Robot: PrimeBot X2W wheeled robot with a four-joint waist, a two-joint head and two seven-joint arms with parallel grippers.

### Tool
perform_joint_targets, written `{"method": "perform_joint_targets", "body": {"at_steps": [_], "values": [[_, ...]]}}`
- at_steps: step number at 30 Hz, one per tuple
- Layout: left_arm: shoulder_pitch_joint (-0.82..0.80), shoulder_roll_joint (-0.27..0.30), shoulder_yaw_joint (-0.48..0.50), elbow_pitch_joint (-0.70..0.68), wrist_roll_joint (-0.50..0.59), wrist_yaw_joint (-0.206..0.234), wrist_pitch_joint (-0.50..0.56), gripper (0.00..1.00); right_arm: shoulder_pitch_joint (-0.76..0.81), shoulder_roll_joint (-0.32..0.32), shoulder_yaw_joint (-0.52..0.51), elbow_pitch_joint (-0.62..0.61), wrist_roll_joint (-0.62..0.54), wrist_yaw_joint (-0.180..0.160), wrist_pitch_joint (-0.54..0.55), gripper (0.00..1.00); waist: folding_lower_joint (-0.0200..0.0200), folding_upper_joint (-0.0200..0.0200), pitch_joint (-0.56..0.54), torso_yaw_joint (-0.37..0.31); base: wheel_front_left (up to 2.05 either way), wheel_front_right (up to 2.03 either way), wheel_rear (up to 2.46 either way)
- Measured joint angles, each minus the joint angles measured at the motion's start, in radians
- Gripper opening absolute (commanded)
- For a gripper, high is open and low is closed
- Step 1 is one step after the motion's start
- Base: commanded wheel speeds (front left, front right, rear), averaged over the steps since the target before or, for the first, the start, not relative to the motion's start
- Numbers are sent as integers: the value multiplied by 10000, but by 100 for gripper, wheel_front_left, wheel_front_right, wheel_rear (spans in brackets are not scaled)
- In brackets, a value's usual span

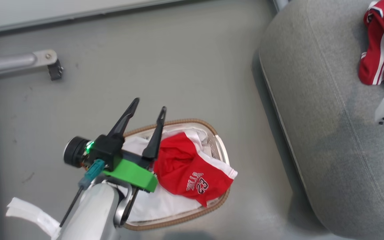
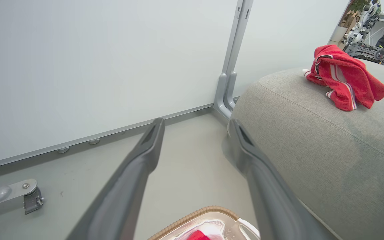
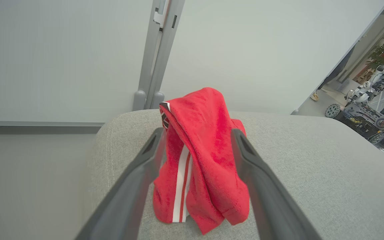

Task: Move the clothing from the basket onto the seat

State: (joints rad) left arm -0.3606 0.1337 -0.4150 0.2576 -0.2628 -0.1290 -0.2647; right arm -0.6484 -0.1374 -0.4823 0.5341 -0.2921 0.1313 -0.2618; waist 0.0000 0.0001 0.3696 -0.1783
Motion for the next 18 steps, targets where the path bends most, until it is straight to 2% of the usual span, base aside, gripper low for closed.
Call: {"method": "perform_joint_targets", "body": {"at_steps": [9, 18], "values": [[1198, -431, 1822, 77, 13, 0, 0, 100, 472, 489, 1651, -445, 800, 0, 0, 100, -1, 0, -1358, 492, 0, 0, 0], [2337, -727, 3427, 8, 96, 2, 0, 100, 1851, 869, 3239, -763, 1985, -2, 0, 100, -1, 0, -2416, 1221, 0, 0, 0]]}}
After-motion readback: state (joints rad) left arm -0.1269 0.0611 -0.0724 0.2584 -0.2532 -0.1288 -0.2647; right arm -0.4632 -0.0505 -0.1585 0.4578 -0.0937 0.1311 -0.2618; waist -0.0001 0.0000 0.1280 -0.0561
